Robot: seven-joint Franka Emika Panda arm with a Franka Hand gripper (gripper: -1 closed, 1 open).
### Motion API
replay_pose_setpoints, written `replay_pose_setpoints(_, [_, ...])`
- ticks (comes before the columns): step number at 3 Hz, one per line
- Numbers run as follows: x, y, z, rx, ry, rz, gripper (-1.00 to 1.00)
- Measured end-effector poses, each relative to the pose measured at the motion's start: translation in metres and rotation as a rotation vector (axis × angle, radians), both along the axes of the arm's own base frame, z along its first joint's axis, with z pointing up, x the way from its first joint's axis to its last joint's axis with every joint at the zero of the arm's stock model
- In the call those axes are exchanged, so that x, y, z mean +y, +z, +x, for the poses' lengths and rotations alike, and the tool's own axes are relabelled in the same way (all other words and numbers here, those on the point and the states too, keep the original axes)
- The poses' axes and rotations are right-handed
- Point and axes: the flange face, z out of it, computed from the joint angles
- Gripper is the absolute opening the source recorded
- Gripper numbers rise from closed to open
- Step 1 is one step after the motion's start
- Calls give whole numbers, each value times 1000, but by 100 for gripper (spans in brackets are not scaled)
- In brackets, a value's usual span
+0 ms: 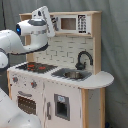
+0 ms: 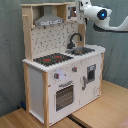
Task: Play with the kitchen
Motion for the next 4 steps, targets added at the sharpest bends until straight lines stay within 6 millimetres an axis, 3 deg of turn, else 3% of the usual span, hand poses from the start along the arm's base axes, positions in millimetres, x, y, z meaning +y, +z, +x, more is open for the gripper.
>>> replay_pose_setpoints(1, [1, 0, -3, -3, -3, -5, 100])
replay_pose_setpoints(2, [1, 0, -6, -6, -6, -10, 100])
replay_pose_setpoints(4, [5, -15, -39, -28, -60, -78, 100])
